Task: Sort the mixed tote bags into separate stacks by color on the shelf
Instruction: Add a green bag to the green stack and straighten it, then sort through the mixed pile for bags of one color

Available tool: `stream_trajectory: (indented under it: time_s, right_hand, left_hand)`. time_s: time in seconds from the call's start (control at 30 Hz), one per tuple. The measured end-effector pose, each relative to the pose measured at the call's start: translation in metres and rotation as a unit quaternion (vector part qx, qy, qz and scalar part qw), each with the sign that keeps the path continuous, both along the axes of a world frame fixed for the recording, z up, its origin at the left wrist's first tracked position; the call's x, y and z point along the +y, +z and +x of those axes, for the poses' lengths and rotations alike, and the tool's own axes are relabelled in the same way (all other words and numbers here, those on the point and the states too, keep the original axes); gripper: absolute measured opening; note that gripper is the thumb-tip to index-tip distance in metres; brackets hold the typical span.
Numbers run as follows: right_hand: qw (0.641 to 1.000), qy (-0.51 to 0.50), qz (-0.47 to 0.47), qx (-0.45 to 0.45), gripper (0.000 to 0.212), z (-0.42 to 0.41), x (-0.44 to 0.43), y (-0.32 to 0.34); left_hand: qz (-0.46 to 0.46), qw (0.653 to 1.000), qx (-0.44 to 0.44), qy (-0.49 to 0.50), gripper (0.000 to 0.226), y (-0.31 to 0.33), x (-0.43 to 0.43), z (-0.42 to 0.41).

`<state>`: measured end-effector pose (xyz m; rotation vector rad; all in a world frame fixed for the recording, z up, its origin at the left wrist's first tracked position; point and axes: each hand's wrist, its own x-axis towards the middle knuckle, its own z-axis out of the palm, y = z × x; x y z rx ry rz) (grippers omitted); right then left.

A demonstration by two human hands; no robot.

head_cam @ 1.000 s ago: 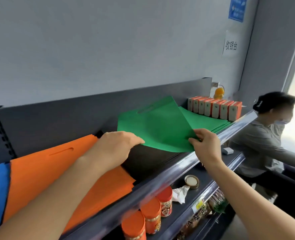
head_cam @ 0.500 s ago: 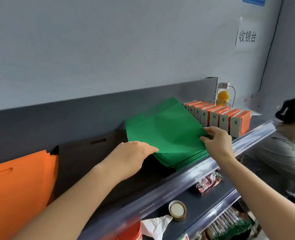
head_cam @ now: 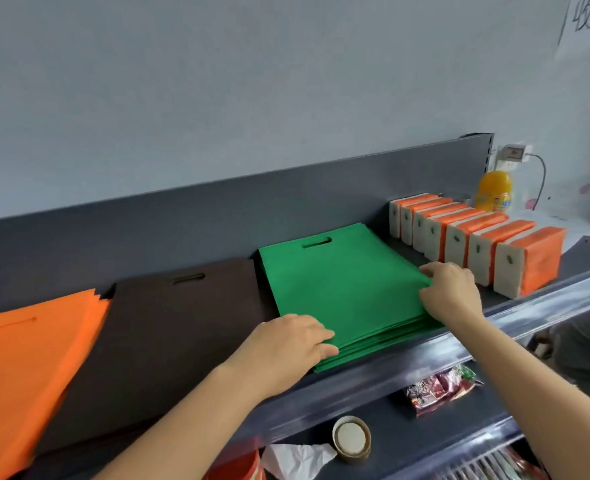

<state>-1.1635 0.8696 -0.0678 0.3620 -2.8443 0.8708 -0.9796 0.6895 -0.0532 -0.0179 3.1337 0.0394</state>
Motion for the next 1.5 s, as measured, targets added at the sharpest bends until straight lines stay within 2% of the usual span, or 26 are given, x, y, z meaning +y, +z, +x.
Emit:
stream_trajectory:
  time_s: [0.1, 0.23, 0.4, 0.53, 0.63, 0.77, 1.03, 1.3, 1.5]
  right_hand:
    - [0.998, 0.012, 0.045, 0.043, 0.049, 0.006, -0.013, 0.006]
    - [0.992, 0.085, 0.006, 0.088, 0.042, 0.030, -0.045, 0.011]
    - [0.973, 0.194, -0.018, 0.120, 0.040, 0.090, -0.113, 0.019]
    - [0.940, 0.297, 0.017, 0.170, 0.043, 0.162, -0.179, 0.022]
    - [0.918, 0.352, 0.025, 0.180, 0.043, 0.232, -0.230, 0.027]
    - [0.892, 0.423, 0.012, 0.162, 0.042, 0.345, -0.302, 0.030]
    - [0.824, 0.549, 0.009, 0.141, 0.044, 0.560, -0.426, 0.028]
    - [0.756, 0.638, 0.009, 0.145, 0.043, 0.712, -0.526, 0.026]
    - [0.707, 0.690, -0.009, 0.154, 0.042, 0.805, -0.611, 0.021]
  left_hand:
    - [0.006, 1.000, 0.012, -0.005, 0.045, 0.001, 0.001, 0.004]
    - [-0.001, 0.998, 0.056, 0.006, 0.042, 0.006, -0.008, 0.028]
    - [-0.032, 0.992, 0.097, 0.069, 0.040, 0.015, -0.054, 0.098]
    - [-0.026, 0.979, 0.117, 0.167, 0.042, 0.016, -0.116, 0.191]
    - [-0.052, 0.964, 0.143, 0.219, 0.056, 0.018, -0.160, 0.280]
    - [-0.060, 0.938, 0.172, 0.295, 0.037, 0.016, -0.210, 0.410]
    - [-0.079, 0.896, 0.169, 0.403, 0.041, 0.014, -0.278, 0.631]
    - [-0.085, 0.834, 0.178, 0.515, 0.045, 0.003, -0.328, 0.780]
    - [-0.104, 0.806, 0.179, 0.555, 0.042, -0.007, -0.381, 0.854]
